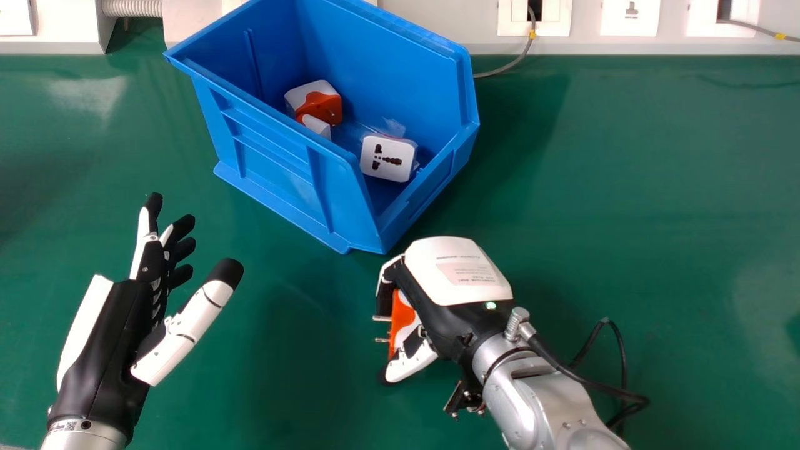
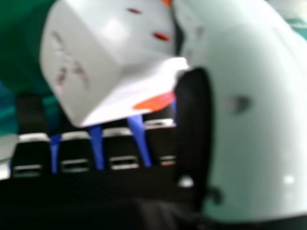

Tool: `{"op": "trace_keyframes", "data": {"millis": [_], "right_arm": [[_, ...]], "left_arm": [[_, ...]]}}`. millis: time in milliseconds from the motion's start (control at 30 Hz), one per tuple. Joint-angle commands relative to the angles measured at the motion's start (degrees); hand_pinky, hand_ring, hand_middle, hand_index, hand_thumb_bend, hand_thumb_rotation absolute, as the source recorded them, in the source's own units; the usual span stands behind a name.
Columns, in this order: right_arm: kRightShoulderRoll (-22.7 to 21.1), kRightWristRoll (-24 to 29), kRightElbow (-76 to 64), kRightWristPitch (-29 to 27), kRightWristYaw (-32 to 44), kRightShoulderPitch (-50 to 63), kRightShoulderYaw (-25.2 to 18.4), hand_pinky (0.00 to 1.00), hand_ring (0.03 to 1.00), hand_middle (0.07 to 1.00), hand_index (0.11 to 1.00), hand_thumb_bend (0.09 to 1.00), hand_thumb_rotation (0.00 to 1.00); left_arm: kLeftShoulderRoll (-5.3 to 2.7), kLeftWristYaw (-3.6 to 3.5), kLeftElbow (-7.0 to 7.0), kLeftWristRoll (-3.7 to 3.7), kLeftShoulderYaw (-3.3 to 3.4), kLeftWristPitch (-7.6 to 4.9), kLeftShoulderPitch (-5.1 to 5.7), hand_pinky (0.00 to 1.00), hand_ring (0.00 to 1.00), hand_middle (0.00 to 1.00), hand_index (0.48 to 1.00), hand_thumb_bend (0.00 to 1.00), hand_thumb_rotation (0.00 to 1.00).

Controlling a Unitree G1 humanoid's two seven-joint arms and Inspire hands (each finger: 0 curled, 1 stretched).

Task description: Pick all objects and put in blue box

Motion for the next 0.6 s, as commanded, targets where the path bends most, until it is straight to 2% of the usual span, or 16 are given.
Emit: {"op": "trace_keyframes", "data": {"millis": [0,133,300,567], "right_arm": [[-1.61,0.62,1.30,-0.32,0.66,0.39,-0.56,0.41,0.502,0.568,0.521,0.505,0.05],[-1.28,1.84,0.86,-0.61,0.97,0.32,-1.58,0.38,0.474,0.552,0.529,0.500,0.03],[-0.02,4.01,-1.36,1.65,2.55,1.10,-3.41,0.36,0.455,0.537,0.537,0.497,0.02],[2.29,8.03,-6.37,5.94,4.97,3.82,-6.51,0.33,0.437,0.523,0.550,0.492,0.01]], "left_arm": [[0.09,0.02,-1.63,-0.53,0.06,-0.37,-0.23,0.93,0.96,0.97,0.956,0.66,0.70],[0.20,-0.03,-1.98,-0.42,0.04,-0.14,-0.13,0.93,0.96,0.97,0.957,0.67,0.71],[0.46,-0.19,-1.98,-0.39,0.13,-0.04,-0.14,0.93,0.96,0.97,0.957,0.67,0.71],[0.45,-0.34,-2.16,-0.76,0.35,0.16,0.00,0.94,0.96,0.97,0.959,0.66,0.71]]}}
